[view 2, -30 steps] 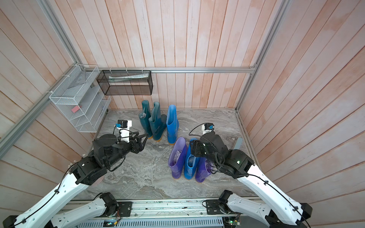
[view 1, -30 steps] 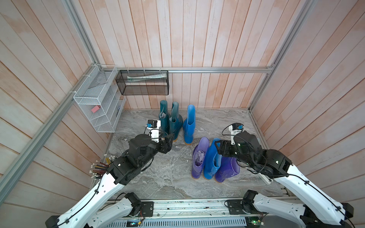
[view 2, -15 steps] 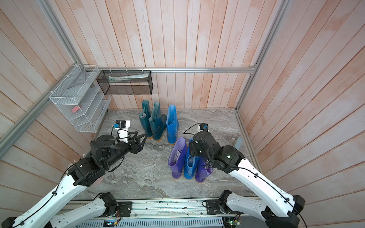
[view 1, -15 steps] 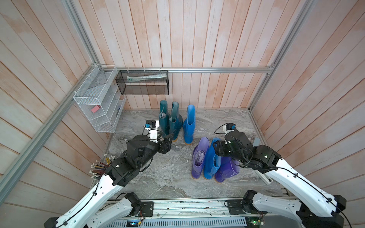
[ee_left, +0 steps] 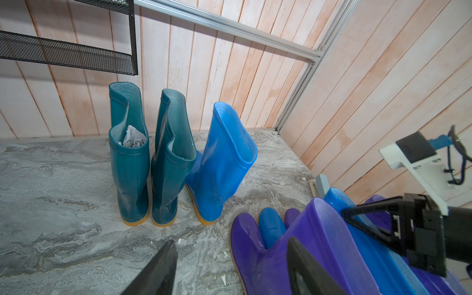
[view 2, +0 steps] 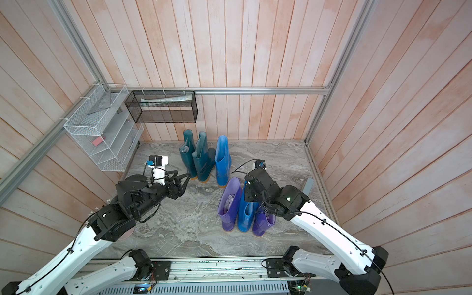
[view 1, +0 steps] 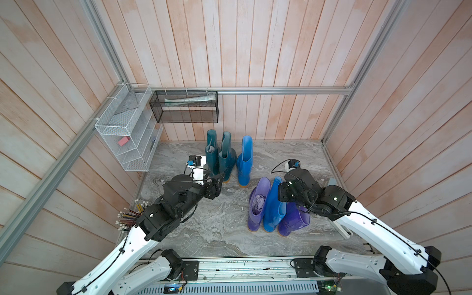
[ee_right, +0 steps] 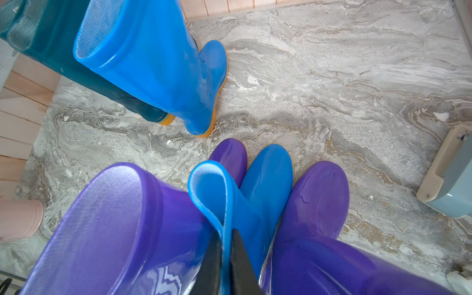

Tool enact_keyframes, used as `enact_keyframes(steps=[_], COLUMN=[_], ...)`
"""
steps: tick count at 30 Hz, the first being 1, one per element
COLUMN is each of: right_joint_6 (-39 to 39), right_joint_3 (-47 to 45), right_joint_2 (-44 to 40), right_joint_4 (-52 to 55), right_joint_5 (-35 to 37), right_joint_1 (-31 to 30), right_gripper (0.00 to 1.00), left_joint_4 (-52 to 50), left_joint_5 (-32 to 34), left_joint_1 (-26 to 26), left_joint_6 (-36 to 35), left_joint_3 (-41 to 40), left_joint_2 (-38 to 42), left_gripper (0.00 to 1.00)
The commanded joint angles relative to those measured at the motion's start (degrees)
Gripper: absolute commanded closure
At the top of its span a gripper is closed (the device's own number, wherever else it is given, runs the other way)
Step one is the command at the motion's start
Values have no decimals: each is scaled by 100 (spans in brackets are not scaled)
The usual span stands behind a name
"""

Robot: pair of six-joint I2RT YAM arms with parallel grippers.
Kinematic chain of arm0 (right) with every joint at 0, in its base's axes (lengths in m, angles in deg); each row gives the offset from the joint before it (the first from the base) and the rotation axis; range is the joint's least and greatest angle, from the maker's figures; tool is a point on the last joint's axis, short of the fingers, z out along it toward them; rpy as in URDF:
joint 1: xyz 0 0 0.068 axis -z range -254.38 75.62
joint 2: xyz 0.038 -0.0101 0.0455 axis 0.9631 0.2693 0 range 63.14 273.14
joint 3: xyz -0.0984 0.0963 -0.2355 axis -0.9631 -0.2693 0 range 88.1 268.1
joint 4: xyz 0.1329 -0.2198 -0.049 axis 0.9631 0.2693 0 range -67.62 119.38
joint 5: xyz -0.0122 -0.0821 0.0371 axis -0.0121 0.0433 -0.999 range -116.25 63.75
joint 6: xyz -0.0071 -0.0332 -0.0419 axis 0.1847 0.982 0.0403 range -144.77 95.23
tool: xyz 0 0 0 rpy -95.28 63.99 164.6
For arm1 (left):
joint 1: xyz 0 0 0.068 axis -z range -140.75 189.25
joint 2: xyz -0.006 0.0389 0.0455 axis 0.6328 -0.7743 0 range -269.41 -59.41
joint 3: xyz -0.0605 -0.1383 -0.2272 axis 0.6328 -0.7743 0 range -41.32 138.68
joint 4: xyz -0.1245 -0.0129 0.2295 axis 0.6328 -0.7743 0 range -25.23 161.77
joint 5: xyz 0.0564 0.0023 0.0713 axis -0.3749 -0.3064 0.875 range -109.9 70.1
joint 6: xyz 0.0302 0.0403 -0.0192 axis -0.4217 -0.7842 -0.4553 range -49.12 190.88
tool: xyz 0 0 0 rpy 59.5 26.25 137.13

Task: Match and arrange rain boots in pairs
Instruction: Pick up the rain boot at the center of the board.

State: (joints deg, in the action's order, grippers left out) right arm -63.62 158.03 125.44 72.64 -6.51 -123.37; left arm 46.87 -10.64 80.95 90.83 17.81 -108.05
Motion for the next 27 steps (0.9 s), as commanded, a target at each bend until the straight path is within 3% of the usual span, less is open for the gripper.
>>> enact_keyframes(steps=[1, 14, 27], right_joint_6=[169, 1035, 2254], right_joint_3=[313, 963, 1741], right_joint_2=[6, 114, 656], right_joint_4=[-15, -243, -646], right_joint_5=[204, -205, -1162], right_joint_1=[-9, 680, 1988], right_gripper=[95, 98, 98], left_joint_4=[-121, -181, -181], left_joint_5=[-24, 59, 81], left_joint_1=[19, 17, 19], left_joint_6=[-65, -78, -4], left_joint_3=[115, 206, 218], left_joint_2=[43, 55, 7], left_gripper=[31, 31, 31])
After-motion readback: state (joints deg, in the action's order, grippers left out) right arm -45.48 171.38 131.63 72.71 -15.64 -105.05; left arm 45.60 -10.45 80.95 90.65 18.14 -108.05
